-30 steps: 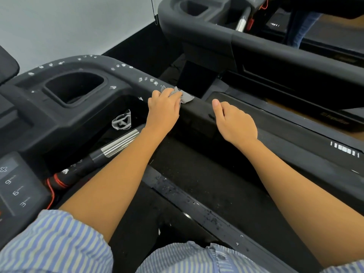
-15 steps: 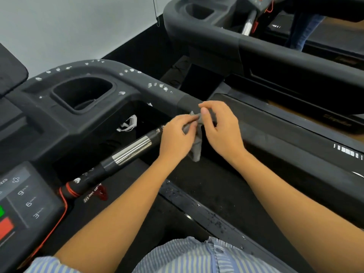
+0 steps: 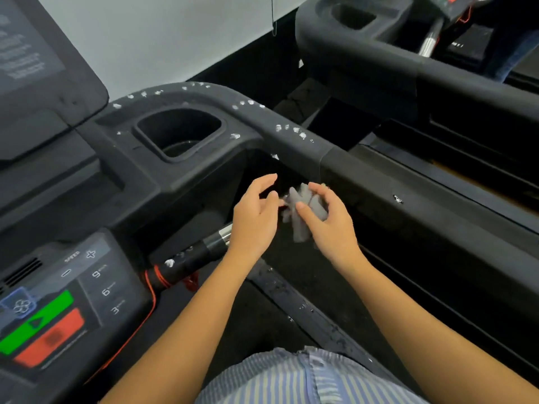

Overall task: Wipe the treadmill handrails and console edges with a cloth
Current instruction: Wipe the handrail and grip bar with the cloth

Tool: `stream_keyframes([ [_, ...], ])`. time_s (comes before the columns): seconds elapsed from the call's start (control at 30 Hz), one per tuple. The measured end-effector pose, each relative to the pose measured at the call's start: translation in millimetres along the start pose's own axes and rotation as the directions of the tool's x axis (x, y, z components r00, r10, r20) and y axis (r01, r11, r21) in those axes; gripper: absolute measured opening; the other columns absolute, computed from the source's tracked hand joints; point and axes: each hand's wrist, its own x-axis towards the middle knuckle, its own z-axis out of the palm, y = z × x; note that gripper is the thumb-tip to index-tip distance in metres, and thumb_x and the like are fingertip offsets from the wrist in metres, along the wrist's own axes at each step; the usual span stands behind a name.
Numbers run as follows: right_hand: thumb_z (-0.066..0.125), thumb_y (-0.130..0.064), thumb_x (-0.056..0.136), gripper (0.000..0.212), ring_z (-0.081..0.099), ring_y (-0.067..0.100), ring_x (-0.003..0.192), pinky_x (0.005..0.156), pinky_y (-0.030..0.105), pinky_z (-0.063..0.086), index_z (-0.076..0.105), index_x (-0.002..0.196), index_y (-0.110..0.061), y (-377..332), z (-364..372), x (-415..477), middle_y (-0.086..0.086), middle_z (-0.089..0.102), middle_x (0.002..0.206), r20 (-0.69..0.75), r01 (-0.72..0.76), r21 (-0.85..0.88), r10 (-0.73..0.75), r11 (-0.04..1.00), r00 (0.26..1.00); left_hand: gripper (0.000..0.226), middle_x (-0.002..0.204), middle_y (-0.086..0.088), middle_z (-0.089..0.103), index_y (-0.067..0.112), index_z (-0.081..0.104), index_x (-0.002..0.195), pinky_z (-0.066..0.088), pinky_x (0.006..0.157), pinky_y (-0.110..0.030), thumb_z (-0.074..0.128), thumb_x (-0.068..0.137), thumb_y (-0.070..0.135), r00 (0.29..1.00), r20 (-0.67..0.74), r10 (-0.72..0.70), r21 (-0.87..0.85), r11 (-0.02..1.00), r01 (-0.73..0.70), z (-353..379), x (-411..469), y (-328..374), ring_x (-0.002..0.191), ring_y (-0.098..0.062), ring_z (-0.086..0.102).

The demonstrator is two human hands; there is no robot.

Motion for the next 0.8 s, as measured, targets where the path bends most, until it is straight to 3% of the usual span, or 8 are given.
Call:
stream_keyframes([
  [0.03, 0.062, -0.025, 0.089, 0.048, 0.044, -0.002, 0.115, 0.094, 0.003, 0.034, 0.046, 0.133, -0.018, 3.3, 2.0, -0.7, -0.011, 0.046, 0.128, -0.037, 0.095, -0.109, -0.1, 0.989, 0.994, 0.035, 0.129, 0.008, 0.05, 0.02, 0.046, 0.131, 0.042, 0.082, -0.003, 0.043, 0.097, 0.014, 0.999, -0.014, 0.035, 0.122, 0.992, -0.033, -5.6, 1.0, -4.2, 0.1, 0.001, 0.055],
  [0.1, 0.061, -0.019, 0.09, 0.053, 0.033, -0.003, 0.127, 0.104, 0.002, 0.022, 0.041, 0.139, -0.014, 10.0, 5.7, 1.5, -0.014, 0.036, 0.135, -0.047, 0.235, -0.243, -0.254, 0.941, 0.966, 0.037, 0.134, 0.002, 0.049, 0.017, 0.044, 0.133, 0.041, 0.091, -0.011, 0.044, 0.096, 0.017, 0.996, -0.014, 0.086, 0.325, 0.943, -0.076, -14.6, 2.2, -12.5, 0.112, -0.004, 0.05],
  [0.17, 0.057, -0.017, 0.092, 0.055, 0.02, -0.002, 0.135, 0.112, 0.009, 0.013, 0.036, 0.142, -0.011, 16.8, 9.4, 7.9, -0.012, 0.029, 0.142, -0.001, 0.298, -0.337, -0.317, 0.893, 0.948, 0.042, 0.138, -0.003, 0.046, 0.015, 0.04, 0.137, 0.038, 0.104, -0.031, 0.045, 0.096, 0.02, 0.996, 0.017, 0.084, 0.496, 0.865, -0.081, -19.0, 2.9, -19.6, 0.125, -0.014, 0.043],
  [0.27, 0.053, -0.017, 0.094, 0.053, 0.013, 0.004, 0.138, 0.115, 0.015, 0.004, 0.034, 0.143, -0.007, 32.1, 18.7, 19.7, 0.004, 0.03, 0.151, 0.147, 0.4, -0.508, -0.381, 0.763, 0.913, 0.047, 0.136, -0.006, 0.048, 0.014, 0.033, 0.14, 0.035, 0.103, -0.035, 0.044, 0.096, 0.025, 0.995, 0.084, 0.056, 0.655, 0.749, -0.097, -19.7, 1.2, -26.8, 0.123, -0.019, 0.045],
  [0.37, 0.045, -0.014, 0.098, 0.05, 0.015, 0.016, 0.143, 0.118, 0.027, 0.011, 0.029, 0.144, -0.005, 36.0, 31.2, 21.9, 0.01, 0.027, 0.152, 0.194, 0.407, -0.496, -0.36, 0.767, 0.913, 0.046, 0.128, -0.006, 0.053, 0.013, 0.035, 0.139, 0.039, 0.094, -0.031, 0.042, 0.096, 0.027, 0.992, 0.113, 0.055, 0.709, 0.695, -0.119, -19.3, -0.7, -31.3, 0.112, -0.018, 0.053],
  [0.5, 0.047, 0.001, 0.092, 0.046, 0.033, 0.028, 0.136, 0.112, 0.044, 0.032, 0.039, 0.137, 0.003, 33.8, 41.2, 19.6, 0.02, 0.039, 0.142, 0.245, 0.493, -0.48, -0.428, 0.726, 0.87, 0.04, 0.119, -0.006, 0.057, 0.012, 0.044, 0.133, 0.042, 0.087, -0.03, 0.043, 0.096, 0.025, 0.989, 0.125, 0.072, 0.704, 0.697, -0.14, -18.6, 0.4, -31.9, 0.102, -0.017, 0.056],
  [0.63, 0.056, 0.014, 0.08, 0.055, 0.041, 0.035, 0.13, 0.107, 0.048, 0.038, 0.044, 0.133, 0.005, 40.1, 43.7, 17.4, 0.023, 0.046, 0.136, 0.357, 0.625, -0.475, -0.513, 0.62, 0.781, 0.036, 0.115, -0.004, 0.058, 0.014, 0.047, 0.129, 0.041, 0.085, -0.03, 0.044, 0.095, 0.025, 0.99, 0.125, 0.064, 0.685, 0.716, -0.133, -19.3, 2.1, -33.1, 0.098, -0.016, 0.055],
  [0.8, 0.056, 0.015, 0.077, 0.052, 0.04, 0.032, 0.129, 0.107, 0.047, 0.037, 0.049, 0.128, 0.007, 48.8, 29.2, 35.4, 0.024, 0.048, 0.133, 0.227, 0.565, -0.563, -0.545, 0.603, 0.807, 0.04, 0.125, -0.004, 0.053, 0.015, 0.042, 0.135, 0.037, 0.093, -0.031, 0.042, 0.096, 0.025, 0.993, 0.114, 0.032, 0.685, 0.721, -0.102, -19.0, 0.6, -31.9, 0.107, -0.017, 0.051],
])
